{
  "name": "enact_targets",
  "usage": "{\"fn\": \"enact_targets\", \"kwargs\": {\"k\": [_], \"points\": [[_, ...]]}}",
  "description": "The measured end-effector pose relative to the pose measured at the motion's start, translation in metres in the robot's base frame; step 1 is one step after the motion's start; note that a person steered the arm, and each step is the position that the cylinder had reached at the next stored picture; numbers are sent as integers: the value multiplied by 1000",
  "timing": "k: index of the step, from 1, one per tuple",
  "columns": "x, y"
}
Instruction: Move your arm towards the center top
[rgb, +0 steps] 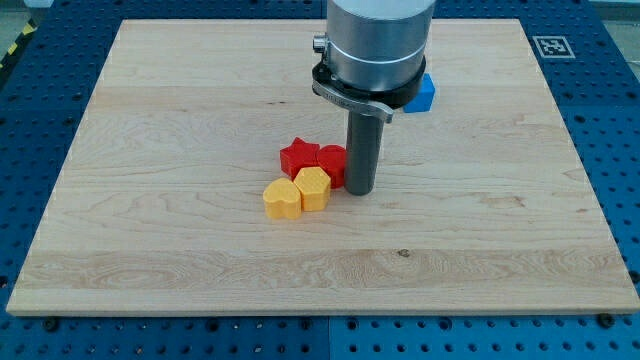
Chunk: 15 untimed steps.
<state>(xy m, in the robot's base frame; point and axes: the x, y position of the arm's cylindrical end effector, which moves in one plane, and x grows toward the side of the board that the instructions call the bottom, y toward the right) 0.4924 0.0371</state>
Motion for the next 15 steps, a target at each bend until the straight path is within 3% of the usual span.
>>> {"fn": "enact_targets", "kwargs": {"k": [3,6,11,13,15], "points": [[0,1],[-1,-89],[-5,-147],[-64,-147],[-166,-128]]}}
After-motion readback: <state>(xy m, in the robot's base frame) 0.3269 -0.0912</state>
